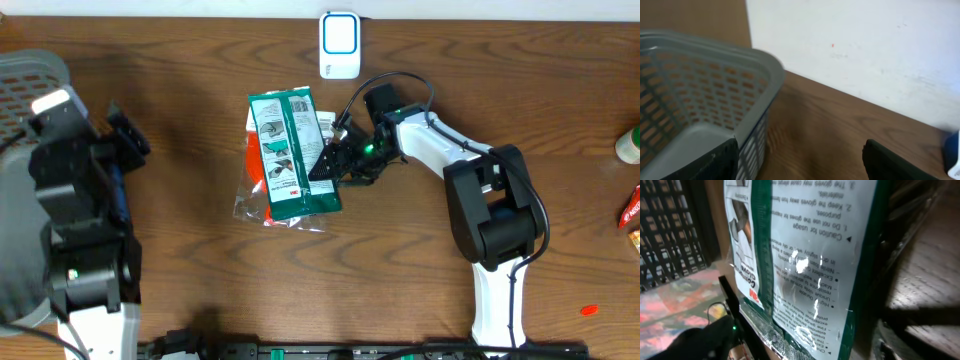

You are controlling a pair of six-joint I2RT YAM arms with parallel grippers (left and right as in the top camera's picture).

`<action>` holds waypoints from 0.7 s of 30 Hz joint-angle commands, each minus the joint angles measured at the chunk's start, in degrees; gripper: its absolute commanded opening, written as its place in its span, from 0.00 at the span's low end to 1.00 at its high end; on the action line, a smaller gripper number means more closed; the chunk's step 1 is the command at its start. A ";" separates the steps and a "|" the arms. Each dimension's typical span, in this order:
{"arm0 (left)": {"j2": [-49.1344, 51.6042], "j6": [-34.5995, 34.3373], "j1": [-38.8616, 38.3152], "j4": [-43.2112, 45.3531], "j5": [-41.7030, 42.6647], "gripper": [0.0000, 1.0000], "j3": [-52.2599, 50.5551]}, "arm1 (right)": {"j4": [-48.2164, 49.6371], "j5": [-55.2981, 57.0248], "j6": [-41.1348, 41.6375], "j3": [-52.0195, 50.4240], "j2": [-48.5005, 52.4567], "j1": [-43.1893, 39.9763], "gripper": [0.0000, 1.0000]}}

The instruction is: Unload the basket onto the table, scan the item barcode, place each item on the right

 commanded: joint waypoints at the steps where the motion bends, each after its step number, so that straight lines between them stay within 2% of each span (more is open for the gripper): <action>1: -2.99 -3.72 0.22 0.28 -2.43 0.79 -3.50 | 0.02 -1.01 0.44 -0.68 0.24 1.03 0.76; 5: -4.70 -4.79 0.22 -0.66 -2.34 0.79 -6.23 | 0.07 -1.62 0.44 -0.68 0.24 1.14 0.63; 8: -4.61 -5.33 0.22 -1.99 -1.99 0.79 -7.32 | 0.07 -1.62 0.44 -0.68 0.24 1.18 0.42; 10: -4.61 -6.10 0.22 -2.86 -1.99 0.79 -7.72 | 0.07 -1.64 0.44 -0.68 0.24 1.18 0.36; 12: -4.61 -7.17 0.22 -3.78 -1.97 0.79 -8.00 | 0.04 -1.79 0.44 -0.68 0.24 1.18 0.21; 16: -4.55 -7.76 0.22 -4.81 -1.97 0.79 -8.07 | 0.07 -1.79 0.44 -0.68 0.24 1.18 0.04; 17: -4.55 -7.76 0.22 -5.01 -1.97 0.79 -8.07 | 0.04 -1.79 0.42 -0.68 0.24 1.18 0.01; 21: -4.50 -7.78 0.22 -6.73 -1.97 0.79 -8.09 | 0.68 -1.81 0.42 -0.68 0.24 1.18 0.01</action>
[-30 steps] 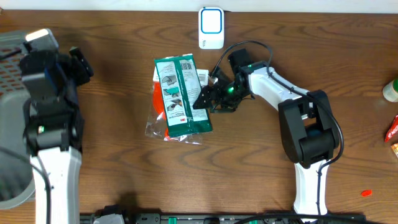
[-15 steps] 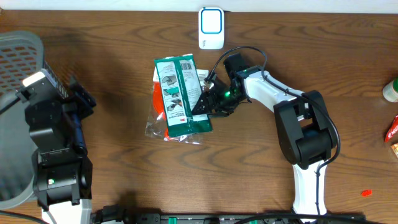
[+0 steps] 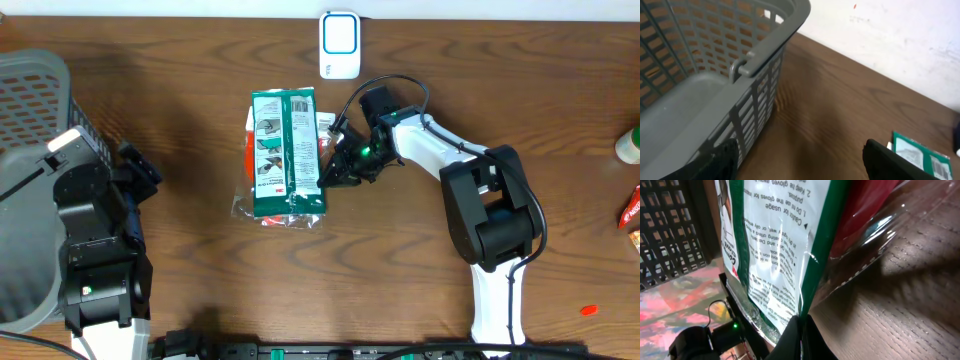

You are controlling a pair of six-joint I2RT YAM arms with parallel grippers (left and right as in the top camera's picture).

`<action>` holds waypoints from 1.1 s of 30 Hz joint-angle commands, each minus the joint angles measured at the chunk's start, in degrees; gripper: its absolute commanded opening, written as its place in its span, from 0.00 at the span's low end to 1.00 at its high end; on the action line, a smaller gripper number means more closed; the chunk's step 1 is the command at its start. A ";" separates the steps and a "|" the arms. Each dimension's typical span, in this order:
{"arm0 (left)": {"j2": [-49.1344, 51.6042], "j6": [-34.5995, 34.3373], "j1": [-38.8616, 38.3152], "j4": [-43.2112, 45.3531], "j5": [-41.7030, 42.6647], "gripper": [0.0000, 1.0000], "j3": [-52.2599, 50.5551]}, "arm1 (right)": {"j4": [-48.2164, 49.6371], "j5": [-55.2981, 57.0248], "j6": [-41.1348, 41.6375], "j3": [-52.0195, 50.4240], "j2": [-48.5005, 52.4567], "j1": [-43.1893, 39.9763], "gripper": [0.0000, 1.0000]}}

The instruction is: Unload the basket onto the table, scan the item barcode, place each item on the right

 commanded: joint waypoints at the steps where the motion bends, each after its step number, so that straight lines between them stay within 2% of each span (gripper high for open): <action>1: -0.13 -0.94 0.20 -1.44 -0.48 0.79 -0.57 | 0.55 -1.53 -0.33 -0.35 0.24 0.28 0.01; 4: 0.28 -1.25 0.20 -3.10 -0.39 0.79 -0.59 | 0.68 -1.68 -0.33 -0.35 0.24 0.28 0.01; 5: 0.55 -1.36 0.20 -3.37 -0.04 0.79 -0.59 | 0.66 -1.86 -0.33 -0.35 0.24 0.28 0.06; 8: 1.49 -1.33 0.20 -3.45 2.69 0.79 -0.59 | 0.79 -5.49 -0.37 -0.35 0.24 0.20 0.44; 9: 1.84 -1.36 0.20 -3.43 3.63 0.79 -0.59 | 1.29 -6.29 -0.37 -0.35 0.24 0.09 0.51; 11: 2.54 -1.36 0.20 -3.30 5.22 0.79 -0.59 | 2.71 -6.64 -0.57 -0.35 0.24 -0.28 0.56; 21: 2.82 -1.33 0.20 -3.10 5.55 0.79 -0.59 | 13.31 -5.97 -0.52 -0.35 0.24 -2.19 0.61; 27: 2.82 -1.33 0.20 -3.08 5.53 0.79 -0.59 | 6.99 6.45 -1.14 -0.35 0.24 -3.10 0.57; 33: 2.86 -1.31 0.20 -3.06 5.53 0.79 -0.59 | 5.33 6.23 -3.43 -0.35 0.24 -2.45 0.56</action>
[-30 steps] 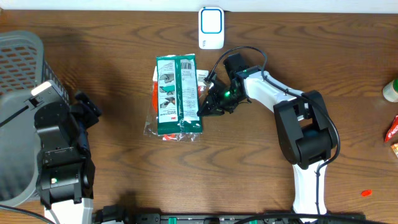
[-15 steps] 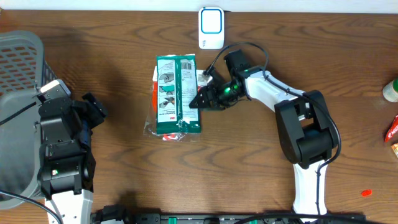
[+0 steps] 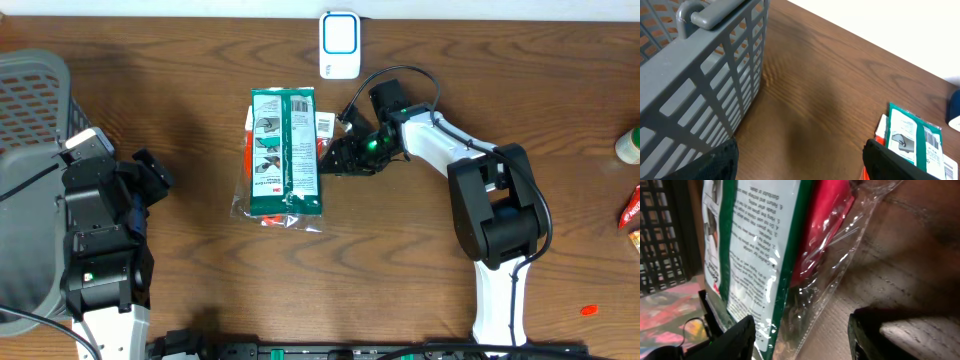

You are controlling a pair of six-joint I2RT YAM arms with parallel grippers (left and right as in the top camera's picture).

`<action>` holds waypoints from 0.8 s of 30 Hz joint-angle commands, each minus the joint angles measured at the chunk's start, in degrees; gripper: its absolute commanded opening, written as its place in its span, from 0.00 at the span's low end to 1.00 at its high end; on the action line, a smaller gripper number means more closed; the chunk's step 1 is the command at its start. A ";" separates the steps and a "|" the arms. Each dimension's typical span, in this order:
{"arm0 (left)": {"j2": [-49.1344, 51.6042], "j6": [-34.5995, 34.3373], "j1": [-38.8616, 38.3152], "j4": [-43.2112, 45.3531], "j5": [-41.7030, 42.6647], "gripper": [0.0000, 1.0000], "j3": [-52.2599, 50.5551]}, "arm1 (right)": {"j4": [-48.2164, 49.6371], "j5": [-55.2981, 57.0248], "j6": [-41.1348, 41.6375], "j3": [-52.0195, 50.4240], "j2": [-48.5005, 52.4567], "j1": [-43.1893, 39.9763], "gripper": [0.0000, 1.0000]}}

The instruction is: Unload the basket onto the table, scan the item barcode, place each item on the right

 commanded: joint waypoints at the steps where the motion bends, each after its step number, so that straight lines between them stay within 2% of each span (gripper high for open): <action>1: -0.09 -0.28 0.20 0.28 0.72 0.79 -0.55 | -0.07 1.33 -1.77 -0.17 0.22 0.24 0.56; 10: -0.09 -0.26 0.20 0.28 0.28 0.79 -0.55 | -1.46 1.22 -1.92 1.95 0.22 -2.10 0.52; 13: -0.09 -0.26 0.20 0.26 0.28 0.79 -0.55 | -6.14 0.85 -2.49 4.81 0.22 -3.91 0.47; 16: -0.09 -0.26 0.20 0.28 0.28 0.79 -0.55 | -11.87 1.14 -6.58 8.57 0.22 -4.96 0.41; 21: -0.09 -0.26 0.20 0.28 0.28 0.79 -0.55 | -17.29 4.33 -9.03 13.99 0.22 -5.16 0.50; 24: -0.09 -0.26 0.20 0.26 0.28 0.79 -0.55 | -17.46 3.87 -8.92 14.27 0.22 -3.96 0.50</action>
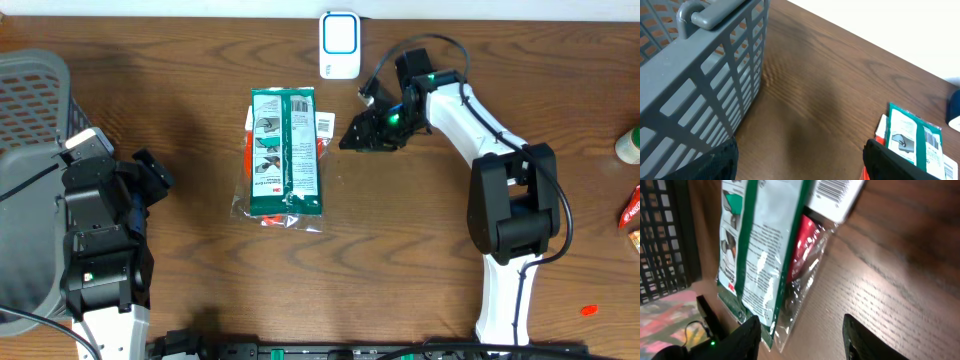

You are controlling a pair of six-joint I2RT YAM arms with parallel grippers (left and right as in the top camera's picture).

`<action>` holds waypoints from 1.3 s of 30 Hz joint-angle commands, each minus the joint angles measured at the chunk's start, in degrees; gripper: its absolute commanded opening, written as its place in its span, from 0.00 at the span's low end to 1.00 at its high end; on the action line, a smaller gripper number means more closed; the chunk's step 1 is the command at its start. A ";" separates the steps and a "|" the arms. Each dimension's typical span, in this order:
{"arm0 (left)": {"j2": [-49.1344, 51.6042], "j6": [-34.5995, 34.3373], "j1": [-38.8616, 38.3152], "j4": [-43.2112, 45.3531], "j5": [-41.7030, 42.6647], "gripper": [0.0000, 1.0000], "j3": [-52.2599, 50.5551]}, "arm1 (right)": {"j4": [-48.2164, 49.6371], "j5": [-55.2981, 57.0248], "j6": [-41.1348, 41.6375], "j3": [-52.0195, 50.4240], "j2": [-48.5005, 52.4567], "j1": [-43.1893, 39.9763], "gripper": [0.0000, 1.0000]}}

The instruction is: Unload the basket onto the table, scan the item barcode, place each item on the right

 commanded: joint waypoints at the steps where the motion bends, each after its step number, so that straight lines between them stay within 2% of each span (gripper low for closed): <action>1: -0.09 -0.26 0.20 0.26 0.31 0.79 -0.55 | -0.42 0.22 -1.64 0.74 0.17 1.97 0.50; 8: -0.02 -0.26 0.20 0.26 0.31 0.79 -0.55 | 1.79 0.26 -0.44 0.52 0.63 7.50 0.50; 11: -0.02 -0.28 0.20 0.24 0.31 0.79 -0.55 | 3.85 1.33 2.51 0.52 0.63 9.40 0.50; 21: -0.02 -0.26 0.20 -0.26 0.33 0.79 -0.55 | 4.22 7.21 5.16 0.37 0.68 10.25 0.49; 24: -0.02 -0.26 0.20 -0.42 0.33 0.79 -0.55 | 4.22 8.74 5.55 0.07 0.90 10.21 0.52; 39: -0.02 -0.26 0.20 -0.42 0.31 0.79 -0.55 | 4.92 1.09 5.55 -0.24 5.88 11.45 0.46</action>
